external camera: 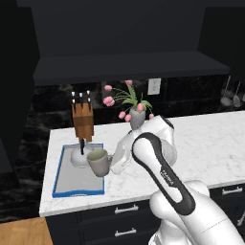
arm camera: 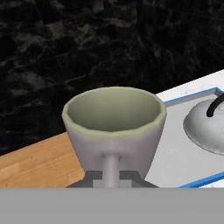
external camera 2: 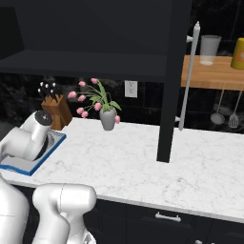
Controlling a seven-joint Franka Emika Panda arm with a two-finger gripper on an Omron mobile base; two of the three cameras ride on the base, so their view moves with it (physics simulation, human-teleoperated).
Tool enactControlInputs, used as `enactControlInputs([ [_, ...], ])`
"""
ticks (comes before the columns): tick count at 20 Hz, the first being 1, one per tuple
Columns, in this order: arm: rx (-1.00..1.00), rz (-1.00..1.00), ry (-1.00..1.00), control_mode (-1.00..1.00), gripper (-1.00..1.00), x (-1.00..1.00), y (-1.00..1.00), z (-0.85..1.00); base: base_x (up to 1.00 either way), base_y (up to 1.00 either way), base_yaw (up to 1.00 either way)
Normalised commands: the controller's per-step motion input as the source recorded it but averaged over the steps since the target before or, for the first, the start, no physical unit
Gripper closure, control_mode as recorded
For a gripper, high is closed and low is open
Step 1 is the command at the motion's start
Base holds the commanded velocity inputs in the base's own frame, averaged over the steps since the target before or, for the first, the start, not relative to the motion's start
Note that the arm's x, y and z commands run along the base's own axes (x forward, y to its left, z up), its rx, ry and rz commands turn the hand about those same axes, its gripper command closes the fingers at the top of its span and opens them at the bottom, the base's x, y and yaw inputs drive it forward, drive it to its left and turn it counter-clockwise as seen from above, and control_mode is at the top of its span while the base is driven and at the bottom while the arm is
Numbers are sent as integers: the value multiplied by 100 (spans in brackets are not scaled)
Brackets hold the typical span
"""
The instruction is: Pick the kettle from the counter and place it on the tray. Then pick the mug from the cabinet and place it on the tray. Then close the cabinet doors.
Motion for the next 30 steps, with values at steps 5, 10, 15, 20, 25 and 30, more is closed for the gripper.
enactControlInputs([
  [5, -2, 8, 1, -100, 100, 48, 49, -40, 0, 0, 0],
  [10, 0, 10, 0, -100, 100, 32, 38, -38, 0, 0, 0],
  [15, 0, 8, 0, -100, 100, 30, 18, -37, 0, 0, 0],
  [20, 0, 2, 0, -100, 100, 20, 1, -34, 0, 0, 0],
  [25, 0, 2, 0, -100, 100, 8, 0, -30, 0, 0, 0],
  [30, 0, 0, 0, -100, 100, 14, 5, -25, 0, 0, 0],
])
